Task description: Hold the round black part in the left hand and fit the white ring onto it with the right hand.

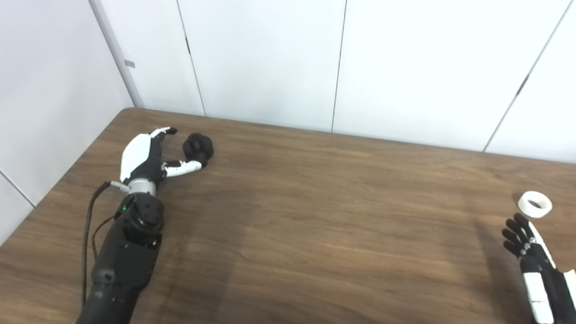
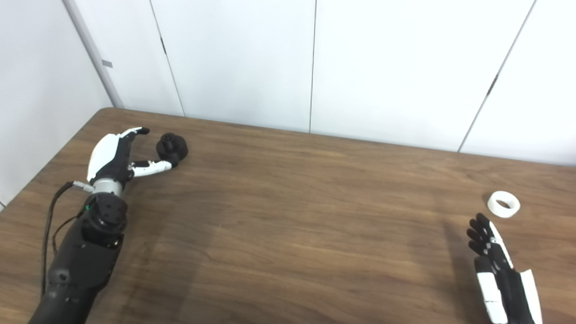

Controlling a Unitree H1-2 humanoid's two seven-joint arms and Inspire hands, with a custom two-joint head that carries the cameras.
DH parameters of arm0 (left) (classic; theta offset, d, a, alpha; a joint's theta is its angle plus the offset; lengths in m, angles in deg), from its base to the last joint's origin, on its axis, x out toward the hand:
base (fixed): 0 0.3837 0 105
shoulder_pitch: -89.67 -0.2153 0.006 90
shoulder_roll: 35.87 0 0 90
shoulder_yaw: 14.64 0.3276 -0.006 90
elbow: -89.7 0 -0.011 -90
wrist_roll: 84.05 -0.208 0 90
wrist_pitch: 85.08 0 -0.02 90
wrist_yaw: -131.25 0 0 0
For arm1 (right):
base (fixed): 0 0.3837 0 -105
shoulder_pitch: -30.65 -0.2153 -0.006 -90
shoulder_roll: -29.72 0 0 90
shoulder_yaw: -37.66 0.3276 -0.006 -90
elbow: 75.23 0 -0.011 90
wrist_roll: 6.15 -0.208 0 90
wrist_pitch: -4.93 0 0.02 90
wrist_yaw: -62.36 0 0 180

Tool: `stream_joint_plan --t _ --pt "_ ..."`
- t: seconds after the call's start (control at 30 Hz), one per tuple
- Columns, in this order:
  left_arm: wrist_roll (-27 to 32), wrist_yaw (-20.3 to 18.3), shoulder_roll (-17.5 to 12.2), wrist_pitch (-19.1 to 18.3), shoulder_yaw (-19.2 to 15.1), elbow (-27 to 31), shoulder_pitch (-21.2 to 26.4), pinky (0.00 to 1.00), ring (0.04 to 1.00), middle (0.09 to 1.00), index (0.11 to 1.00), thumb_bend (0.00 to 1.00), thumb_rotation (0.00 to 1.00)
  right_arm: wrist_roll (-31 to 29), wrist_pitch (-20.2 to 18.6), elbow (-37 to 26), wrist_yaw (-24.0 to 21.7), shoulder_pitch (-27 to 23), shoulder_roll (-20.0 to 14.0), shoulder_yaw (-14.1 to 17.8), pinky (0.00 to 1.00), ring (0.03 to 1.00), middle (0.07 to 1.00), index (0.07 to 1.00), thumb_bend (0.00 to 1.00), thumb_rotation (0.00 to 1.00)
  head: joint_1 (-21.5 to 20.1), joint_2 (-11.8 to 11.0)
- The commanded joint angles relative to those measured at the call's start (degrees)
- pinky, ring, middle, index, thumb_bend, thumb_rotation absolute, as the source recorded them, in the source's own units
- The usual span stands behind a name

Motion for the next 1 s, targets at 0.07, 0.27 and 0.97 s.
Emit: stream_joint_plan --t 0.07,0.27,0.97 --pt "-0.73 1.41 -3.09 -0.35 1.03 -2.32 5.42 1.0 0.989 0.941 0.845 0.96 0.3 -0.09 0.61 4.93 0.6 4.28 1.35 -0.56 0.87 0.9 0.922 0.936 0.58 1.0 -0.05 -0.01" --pt "-0.47 1.12 -4.34 -0.65 3.36 -7.03 8.72 1.0 0.995 0.944 0.847 0.99 0.32 -0.24 0.63 4.92 0.59 4.37 1.5 -0.57 0.87 0.9 0.922 0.931 0.6 1.0 -0.27 -0.12" --pt "3.63 -3.31 -6.52 -2.98 7.67 -14.84 14.09 1.0 1.0 0.978 0.86 0.99 0.37 1.94 0.87 4.29 1.03 4.99 1.84 -0.82 0.84 0.873 0.893 0.918 0.59 1.0 -0.81 -0.09"
